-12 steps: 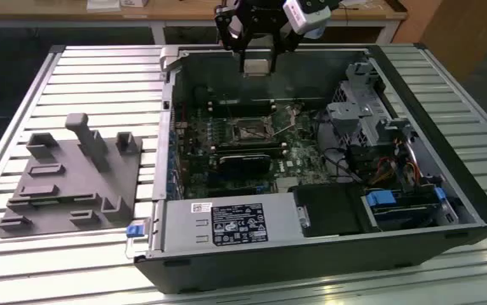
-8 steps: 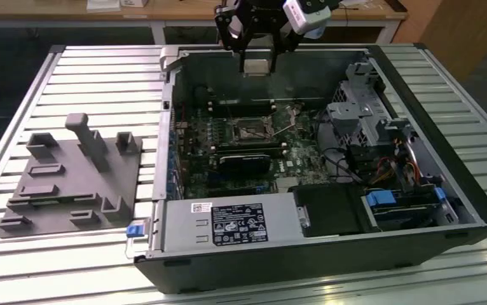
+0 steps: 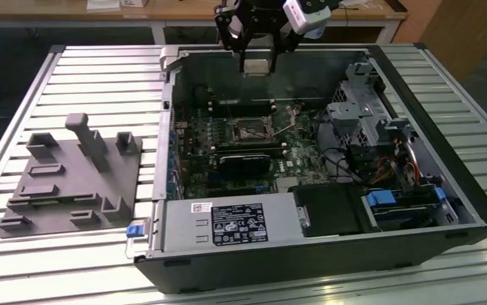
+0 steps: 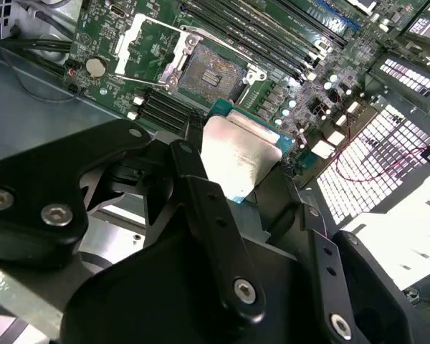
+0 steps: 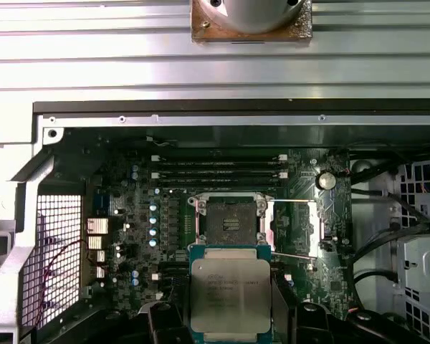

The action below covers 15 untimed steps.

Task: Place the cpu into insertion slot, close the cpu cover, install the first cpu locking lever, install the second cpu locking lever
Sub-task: 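Place the cpu into insertion slot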

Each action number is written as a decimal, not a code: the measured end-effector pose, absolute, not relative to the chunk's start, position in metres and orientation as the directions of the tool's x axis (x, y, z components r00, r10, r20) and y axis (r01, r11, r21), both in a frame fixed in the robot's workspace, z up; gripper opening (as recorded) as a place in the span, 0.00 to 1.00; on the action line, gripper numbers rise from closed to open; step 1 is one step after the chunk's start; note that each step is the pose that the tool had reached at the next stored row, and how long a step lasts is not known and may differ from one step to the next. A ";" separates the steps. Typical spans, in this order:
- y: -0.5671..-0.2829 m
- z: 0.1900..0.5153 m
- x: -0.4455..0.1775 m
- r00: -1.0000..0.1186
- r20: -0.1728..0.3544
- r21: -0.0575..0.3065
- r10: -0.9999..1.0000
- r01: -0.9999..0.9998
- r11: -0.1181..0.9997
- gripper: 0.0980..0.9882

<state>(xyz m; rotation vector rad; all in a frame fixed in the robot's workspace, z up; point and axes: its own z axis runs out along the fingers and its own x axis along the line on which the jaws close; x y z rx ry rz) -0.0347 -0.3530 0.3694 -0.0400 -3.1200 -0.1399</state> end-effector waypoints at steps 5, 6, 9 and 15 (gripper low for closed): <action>-0.353 0.364 -0.035 -1.000 0.019 0.089 0.025 0.026 0.996 0.49; -0.353 0.362 -0.035 -1.000 0.018 0.089 0.025 0.026 0.996 0.49; -0.353 0.357 -0.035 -1.000 0.018 0.089 0.025 0.026 0.996 0.49; -0.353 0.349 -0.034 -1.000 0.018 0.088 0.025 0.026 0.996 0.49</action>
